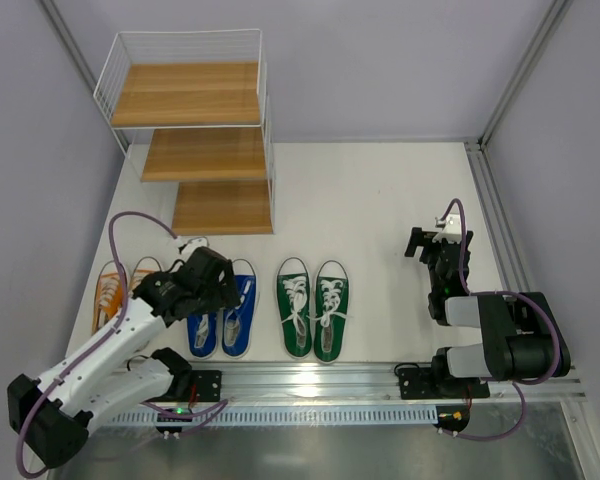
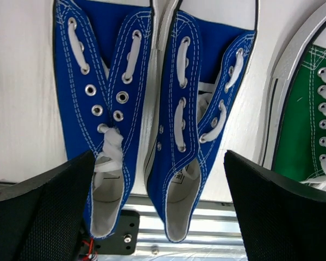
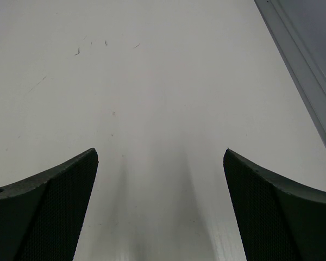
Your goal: Place and organize the shoes onto the shoe shelf
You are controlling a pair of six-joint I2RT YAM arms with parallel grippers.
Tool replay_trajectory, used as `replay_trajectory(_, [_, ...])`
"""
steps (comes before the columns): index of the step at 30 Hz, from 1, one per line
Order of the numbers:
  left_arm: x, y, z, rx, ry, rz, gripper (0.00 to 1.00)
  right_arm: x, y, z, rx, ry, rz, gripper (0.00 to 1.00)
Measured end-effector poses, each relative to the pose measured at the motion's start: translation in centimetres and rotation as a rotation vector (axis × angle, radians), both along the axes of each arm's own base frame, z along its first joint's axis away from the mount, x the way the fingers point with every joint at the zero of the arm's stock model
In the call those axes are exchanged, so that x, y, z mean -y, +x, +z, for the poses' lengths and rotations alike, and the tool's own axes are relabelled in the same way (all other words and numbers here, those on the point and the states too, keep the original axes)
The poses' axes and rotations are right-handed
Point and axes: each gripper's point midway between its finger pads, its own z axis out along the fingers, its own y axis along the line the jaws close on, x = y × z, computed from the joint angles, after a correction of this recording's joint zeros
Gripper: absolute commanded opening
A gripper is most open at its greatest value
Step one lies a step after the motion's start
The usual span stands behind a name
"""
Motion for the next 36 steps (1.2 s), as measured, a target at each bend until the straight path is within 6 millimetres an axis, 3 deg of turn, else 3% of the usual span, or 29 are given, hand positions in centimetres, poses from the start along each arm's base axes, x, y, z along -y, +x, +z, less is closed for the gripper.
replay_trajectory(8, [0.9,0.0,-3.3,-0.070,-0.009,0.016,1.00,0.0,0.0,0.0,0.000,0.000,0.000,0.97])
replay_trajectory(21, [0.0,0.2,-5.8,-0.085,0.045,0.084,0.86,0.0,0.0,0.0,0.000,0.000,0.000,0.97])
replay_trajectory(31, [0.4,0.6,-5.8,-0.067,0.025,0.084,0.37,0.0,0.0,0.0,0.000,0.000,0.000,0.97])
replay_trajectory(33, [0.5,0.6,-5.8,-0.067,0.021,0.083,0.34,0.0,0.0,0.0,0.000,0.000,0.000,0.97])
replay_trajectory(34, [0.5,0.7,-5.8,-0.066,0.019,0.083,0.25,0.0,0.0,0.0,0.000,0.000,0.000,0.97])
replay_trajectory(36, [0.4,0.6,-5.8,-0.068,0.027,0.085,0.19,0.0,0.0,0.0,0.000,0.000,0.000,0.97])
